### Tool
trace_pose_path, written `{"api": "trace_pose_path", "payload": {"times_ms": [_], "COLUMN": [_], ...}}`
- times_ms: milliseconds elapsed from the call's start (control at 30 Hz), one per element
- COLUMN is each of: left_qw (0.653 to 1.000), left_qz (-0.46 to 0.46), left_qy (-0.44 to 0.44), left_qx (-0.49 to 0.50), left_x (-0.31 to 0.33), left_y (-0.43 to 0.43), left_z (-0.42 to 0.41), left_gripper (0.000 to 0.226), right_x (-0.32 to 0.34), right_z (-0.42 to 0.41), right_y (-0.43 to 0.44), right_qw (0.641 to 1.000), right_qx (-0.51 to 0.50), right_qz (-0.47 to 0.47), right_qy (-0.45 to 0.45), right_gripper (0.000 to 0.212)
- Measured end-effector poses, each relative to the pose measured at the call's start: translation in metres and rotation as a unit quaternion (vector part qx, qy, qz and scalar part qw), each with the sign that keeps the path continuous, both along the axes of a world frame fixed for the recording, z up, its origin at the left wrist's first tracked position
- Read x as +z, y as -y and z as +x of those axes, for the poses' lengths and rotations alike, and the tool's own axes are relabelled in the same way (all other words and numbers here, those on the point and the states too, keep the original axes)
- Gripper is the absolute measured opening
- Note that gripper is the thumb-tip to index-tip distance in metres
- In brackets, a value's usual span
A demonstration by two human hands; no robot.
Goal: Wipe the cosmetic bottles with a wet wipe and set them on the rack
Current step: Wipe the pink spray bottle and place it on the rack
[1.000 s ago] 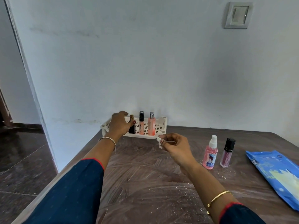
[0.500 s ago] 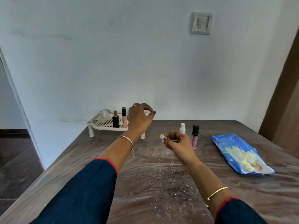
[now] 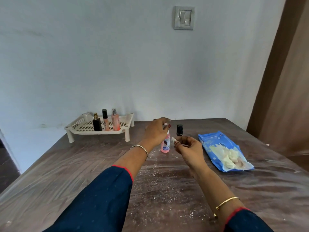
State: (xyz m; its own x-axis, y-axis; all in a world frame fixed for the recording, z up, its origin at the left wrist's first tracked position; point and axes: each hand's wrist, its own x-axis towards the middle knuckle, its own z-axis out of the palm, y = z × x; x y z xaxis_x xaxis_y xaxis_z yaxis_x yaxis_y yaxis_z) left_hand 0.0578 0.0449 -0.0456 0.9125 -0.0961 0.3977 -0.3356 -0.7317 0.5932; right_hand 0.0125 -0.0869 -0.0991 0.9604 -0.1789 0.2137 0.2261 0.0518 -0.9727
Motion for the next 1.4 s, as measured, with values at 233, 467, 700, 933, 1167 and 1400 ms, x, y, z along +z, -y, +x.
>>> {"api": "trace_pose_path", "payload": {"times_ms": [233, 467, 700, 933, 1167, 1400], "left_qw": [0.995, 0.989, 0.981, 0.966, 0.958, 0.959], "left_qz": [-0.099, -0.143, -0.181, -0.23, -0.257, -0.272], "left_qy": [-0.004, -0.028, -0.059, -0.113, -0.119, -0.084], "left_qx": [0.012, -0.01, -0.028, -0.046, -0.04, 0.0], "left_x": [-0.003, 0.003, 0.012, 0.011, 0.001, -0.012], "left_y": [0.0, -0.012, -0.032, -0.053, -0.061, -0.054], "left_z": [0.0, -0.033, -0.089, -0.134, -0.158, -0.166], "left_gripper": [0.017, 0.017, 0.022, 0.017, 0.015, 0.027], "right_x": [-0.003, 0.01, 0.019, 0.013, -0.003, -0.01], "right_z": [0.0, -0.022, -0.071, -0.121, -0.152, -0.166], "right_y": [0.007, -0.003, -0.017, -0.037, -0.049, -0.052], "right_qw": [1.0, 1.0, 0.996, 0.994, 0.991, 0.934], "right_qx": [-0.002, -0.016, -0.023, -0.021, -0.039, -0.084], "right_qz": [0.01, 0.012, 0.076, 0.093, -0.07, -0.282], "right_qy": [-0.007, 0.0, 0.027, 0.061, 0.108, 0.205], "right_gripper": [0.012, 0.01, 0.008, 0.013, 0.026, 0.022]}}
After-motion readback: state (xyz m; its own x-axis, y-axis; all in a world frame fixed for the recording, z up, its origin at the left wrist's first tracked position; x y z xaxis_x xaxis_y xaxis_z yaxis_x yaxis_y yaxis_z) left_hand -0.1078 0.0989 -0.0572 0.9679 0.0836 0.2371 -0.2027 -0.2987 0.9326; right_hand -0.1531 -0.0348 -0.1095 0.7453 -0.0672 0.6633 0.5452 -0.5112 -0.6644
